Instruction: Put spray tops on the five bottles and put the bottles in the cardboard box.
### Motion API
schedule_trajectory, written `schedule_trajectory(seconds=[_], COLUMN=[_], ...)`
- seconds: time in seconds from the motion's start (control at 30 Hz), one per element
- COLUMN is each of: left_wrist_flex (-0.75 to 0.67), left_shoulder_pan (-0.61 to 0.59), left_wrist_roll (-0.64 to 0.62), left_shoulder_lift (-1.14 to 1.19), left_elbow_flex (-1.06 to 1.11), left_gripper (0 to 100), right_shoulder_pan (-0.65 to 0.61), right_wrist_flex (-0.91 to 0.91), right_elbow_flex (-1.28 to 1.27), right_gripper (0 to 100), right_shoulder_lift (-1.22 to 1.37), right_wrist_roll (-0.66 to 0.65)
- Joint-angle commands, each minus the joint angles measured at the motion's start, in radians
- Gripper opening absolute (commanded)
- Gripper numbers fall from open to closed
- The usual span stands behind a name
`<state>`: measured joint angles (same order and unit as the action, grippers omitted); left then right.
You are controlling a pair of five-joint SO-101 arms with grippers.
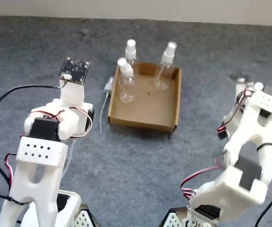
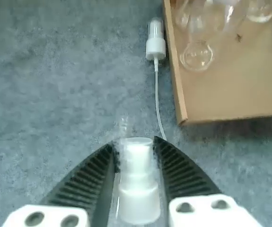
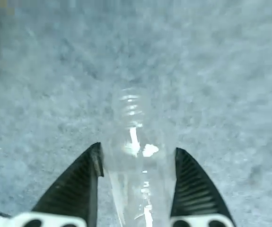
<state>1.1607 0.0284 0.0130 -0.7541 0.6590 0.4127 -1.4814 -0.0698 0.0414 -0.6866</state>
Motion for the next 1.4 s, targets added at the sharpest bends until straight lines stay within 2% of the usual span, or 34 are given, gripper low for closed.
schedule_trajectory(seconds=[0.0,0.07,0.17,0.37,0.53,0.73,0.9,1.07,1.17,1.37], left_wrist_flex=[0.046,0.08,0.117,0.144,0.097,-0.147,-0.331,-0.437,-0.489,-0.497], left_shoulder_pan=[-0.041,-0.073,-0.117,-0.176,-0.188,-0.186,-0.185,-0.185,-0.185,-0.185], left_wrist_roll=[0.0,-0.003,-0.074,-0.181,-0.244,-0.41,-0.509,-0.529,-0.528,-0.531], left_shoulder_lift=[-0.025,-0.025,-0.025,-0.127,-0.331,-0.476,-0.549,-0.57,-0.575,-0.568], left_elbow_flex=[-0.16,-0.234,-0.346,-0.466,-0.44,-0.255,-0.081,0.059,0.113,0.139], left_gripper=[0,0,0,0,0,0,0,0,0,0], right_shoulder_pan=[-0.117,-0.225,-0.438,-0.88,-1.082,-1.253,-1.322,-1.326,-1.326,-1.326], right_wrist_flex=[-0.024,-0.018,0.005,0.182,0.389,0.621,0.713,0.716,0.72,0.719], right_elbow_flex=[0.035,-0.022,-0.14,-0.374,-0.567,-0.777,-0.88,-0.892,-0.894,-0.894], right_gripper=[3.4,3.3,3.3,2.8,0.9,0.7,0.5,0.5,0.5,0.5], right_shoulder_lift=[-0.272,-0.412,-0.602,-0.855,-0.937,-0.998,-1.033,-1.036,-1.036,-1.036], right_wrist_roll=[0.081,0.133,0.221,0.384,0.456,0.483,0.483,0.485,0.531,0.545])
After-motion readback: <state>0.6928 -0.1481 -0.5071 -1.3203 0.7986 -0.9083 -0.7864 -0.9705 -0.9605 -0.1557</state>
